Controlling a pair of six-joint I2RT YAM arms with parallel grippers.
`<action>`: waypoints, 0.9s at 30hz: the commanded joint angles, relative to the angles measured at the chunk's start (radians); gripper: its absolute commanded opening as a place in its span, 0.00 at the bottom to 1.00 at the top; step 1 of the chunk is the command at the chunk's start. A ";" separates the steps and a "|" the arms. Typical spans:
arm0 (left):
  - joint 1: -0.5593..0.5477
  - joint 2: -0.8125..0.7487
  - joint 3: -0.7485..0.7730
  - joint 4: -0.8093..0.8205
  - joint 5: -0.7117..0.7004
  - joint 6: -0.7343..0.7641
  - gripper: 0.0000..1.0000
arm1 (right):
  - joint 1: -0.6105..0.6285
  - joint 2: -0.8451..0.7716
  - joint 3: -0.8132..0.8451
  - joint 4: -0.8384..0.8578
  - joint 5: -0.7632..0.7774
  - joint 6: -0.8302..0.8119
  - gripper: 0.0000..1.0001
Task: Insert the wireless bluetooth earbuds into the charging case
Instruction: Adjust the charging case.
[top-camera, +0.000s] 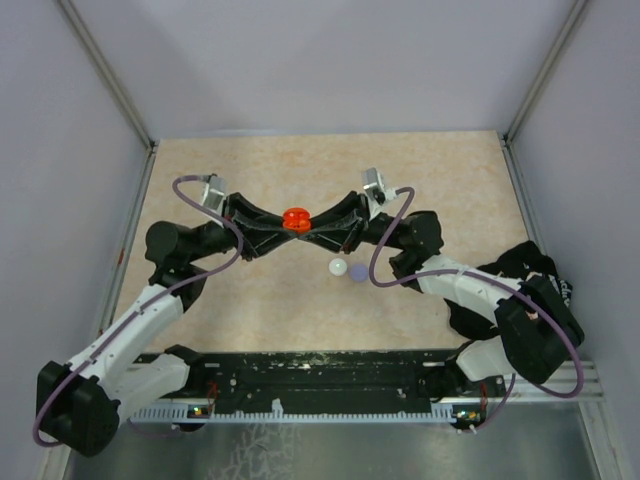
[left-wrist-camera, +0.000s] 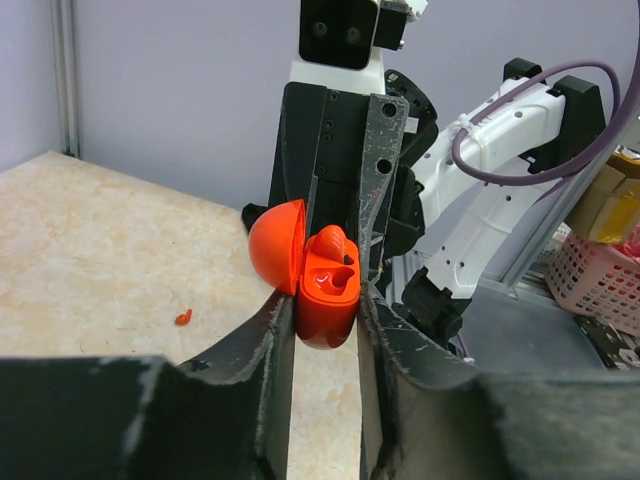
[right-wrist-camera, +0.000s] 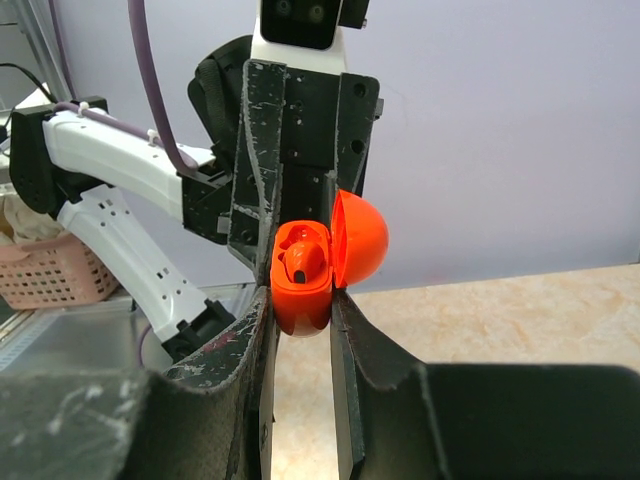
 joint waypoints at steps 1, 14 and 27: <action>0.004 0.004 -0.011 0.085 0.038 -0.029 0.30 | 0.011 -0.005 0.028 0.054 0.003 0.002 0.00; 0.004 -0.024 -0.030 0.084 0.044 0.000 0.36 | 0.012 -0.010 0.028 0.061 0.013 0.006 0.00; 0.004 -0.026 -0.036 0.087 0.043 0.005 0.43 | 0.012 -0.009 0.030 0.062 0.016 0.019 0.00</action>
